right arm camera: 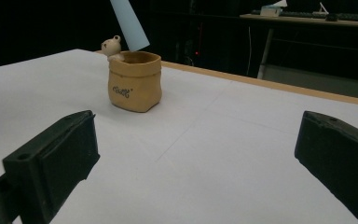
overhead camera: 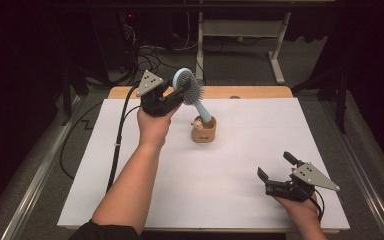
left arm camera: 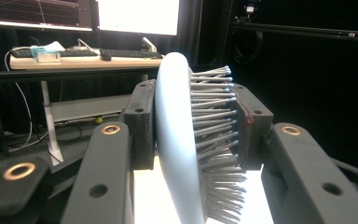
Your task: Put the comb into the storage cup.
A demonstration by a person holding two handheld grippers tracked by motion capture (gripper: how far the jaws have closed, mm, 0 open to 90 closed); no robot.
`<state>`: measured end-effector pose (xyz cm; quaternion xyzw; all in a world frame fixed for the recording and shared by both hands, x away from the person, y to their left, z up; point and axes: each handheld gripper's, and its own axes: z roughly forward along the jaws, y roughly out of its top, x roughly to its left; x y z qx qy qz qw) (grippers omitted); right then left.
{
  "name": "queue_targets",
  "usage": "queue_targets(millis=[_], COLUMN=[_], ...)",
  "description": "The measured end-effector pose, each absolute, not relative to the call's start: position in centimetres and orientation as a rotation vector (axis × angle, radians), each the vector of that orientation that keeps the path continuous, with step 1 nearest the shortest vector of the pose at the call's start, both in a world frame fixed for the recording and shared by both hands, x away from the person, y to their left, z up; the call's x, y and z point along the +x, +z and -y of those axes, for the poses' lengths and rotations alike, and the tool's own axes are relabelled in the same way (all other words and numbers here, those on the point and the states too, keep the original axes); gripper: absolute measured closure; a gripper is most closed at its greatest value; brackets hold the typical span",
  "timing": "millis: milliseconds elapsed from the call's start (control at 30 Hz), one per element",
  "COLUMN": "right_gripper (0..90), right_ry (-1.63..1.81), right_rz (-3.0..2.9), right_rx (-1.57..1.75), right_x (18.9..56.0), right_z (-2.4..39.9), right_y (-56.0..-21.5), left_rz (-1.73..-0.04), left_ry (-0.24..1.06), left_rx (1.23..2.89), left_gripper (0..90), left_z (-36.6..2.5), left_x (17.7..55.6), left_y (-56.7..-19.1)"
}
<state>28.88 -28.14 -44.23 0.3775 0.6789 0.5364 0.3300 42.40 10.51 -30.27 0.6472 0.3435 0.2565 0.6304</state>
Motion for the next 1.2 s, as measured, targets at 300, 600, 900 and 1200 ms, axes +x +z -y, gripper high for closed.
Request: queue_targets(millis=[300, 600, 900, 1200], right_gripper=[0.0, 0.0, 0.0, 0.0], right_ry=[1.407, 1.405, 1.406, 1.404], right_rz=[-1.776, -1.772, -1.773, -1.771], right_rx=[0.982, 0.98, 0.977, 0.979], right_x=[28.9, 28.8, 28.8, 28.8], right_z=[28.2, 28.2, 28.1, 28.2], right_y=[-44.2, -44.2, -44.2, -44.2], left_rz=[-0.795, -0.811, -0.827, -0.845], left_ry=[0.593, 0.581, 0.565, 0.553], left_rx=[1.495, 1.506, 1.516, 1.523], left_gripper=[58.5, 58.4, 58.5, 58.4], left_z=[-10.3, -10.2, -10.0, -10.0], left_x=[42.8, 43.3, 43.6, 44.0], left_y=[-30.9, -31.7, -32.6, -33.5])
